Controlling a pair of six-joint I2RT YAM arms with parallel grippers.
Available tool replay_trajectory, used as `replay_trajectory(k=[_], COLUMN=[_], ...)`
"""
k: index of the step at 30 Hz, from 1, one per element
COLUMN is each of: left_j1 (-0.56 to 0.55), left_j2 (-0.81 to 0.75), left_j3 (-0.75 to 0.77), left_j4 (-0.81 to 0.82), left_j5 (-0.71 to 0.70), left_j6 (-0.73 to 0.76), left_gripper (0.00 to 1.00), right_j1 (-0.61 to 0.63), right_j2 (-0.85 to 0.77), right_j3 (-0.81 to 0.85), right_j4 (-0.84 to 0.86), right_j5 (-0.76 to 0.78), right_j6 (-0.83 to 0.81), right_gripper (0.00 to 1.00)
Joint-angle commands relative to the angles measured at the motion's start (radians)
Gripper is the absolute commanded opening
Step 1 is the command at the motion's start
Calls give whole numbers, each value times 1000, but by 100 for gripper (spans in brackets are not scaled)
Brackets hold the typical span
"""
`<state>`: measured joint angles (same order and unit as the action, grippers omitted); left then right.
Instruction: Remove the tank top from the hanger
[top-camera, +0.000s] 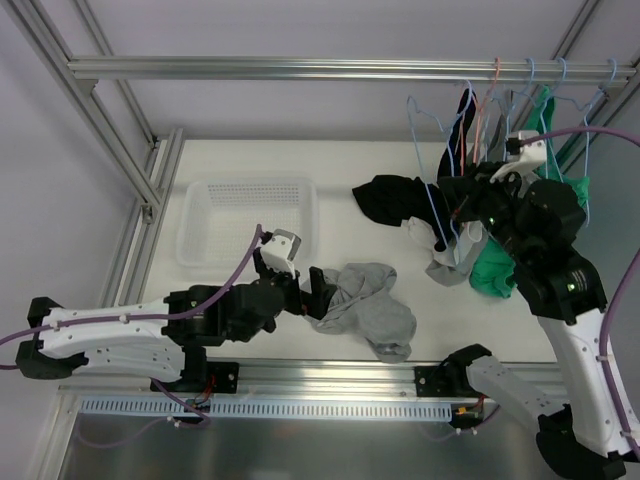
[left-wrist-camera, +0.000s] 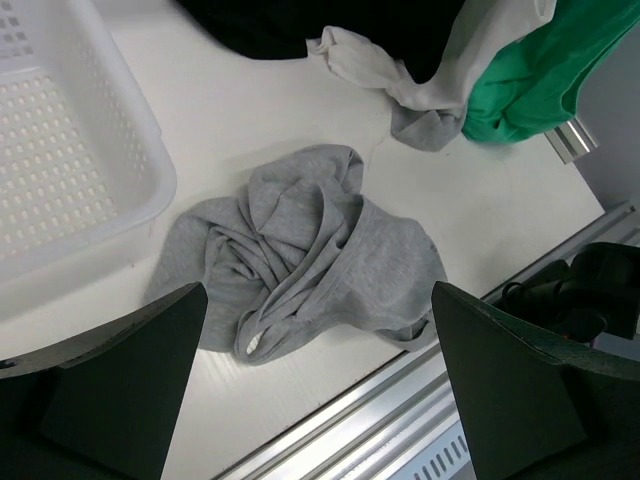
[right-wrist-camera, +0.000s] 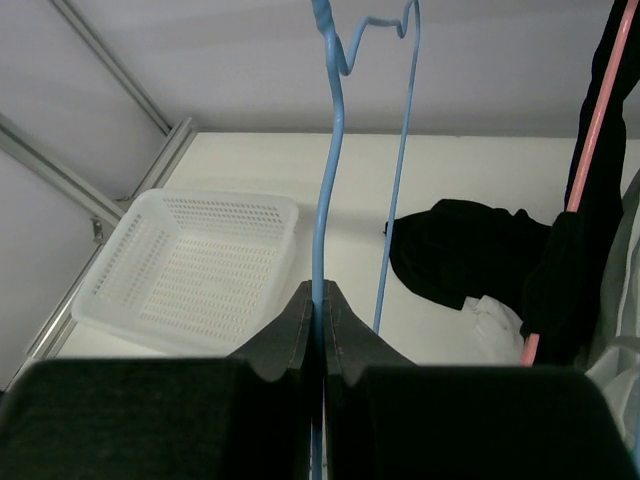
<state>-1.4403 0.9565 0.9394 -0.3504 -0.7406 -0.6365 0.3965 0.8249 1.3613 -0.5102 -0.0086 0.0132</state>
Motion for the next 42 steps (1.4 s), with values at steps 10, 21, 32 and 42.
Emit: replay_trajectory(k=[10, 21, 32, 42], left_j1=[-5, 3, 57, 156], left_j2=[-15, 88, 313, 665], left_j3=[18, 91, 216, 344], left_j4=[-47, -47, -47, -44], left_j5=[-43, -17, 178, 420], left_j6=[104, 138, 204, 208], left_gripper=[99, 99, 99, 99], right_j1=[1, 1, 15, 15], right_j2=[261, 450, 275, -131], right_j3=[257, 257, 30, -16], right_j4=[95, 110, 173, -76], right_j5=[67, 78, 75, -34], right_j6=[-78, -47, 31, 22], right_gripper=[0, 0, 69, 99])
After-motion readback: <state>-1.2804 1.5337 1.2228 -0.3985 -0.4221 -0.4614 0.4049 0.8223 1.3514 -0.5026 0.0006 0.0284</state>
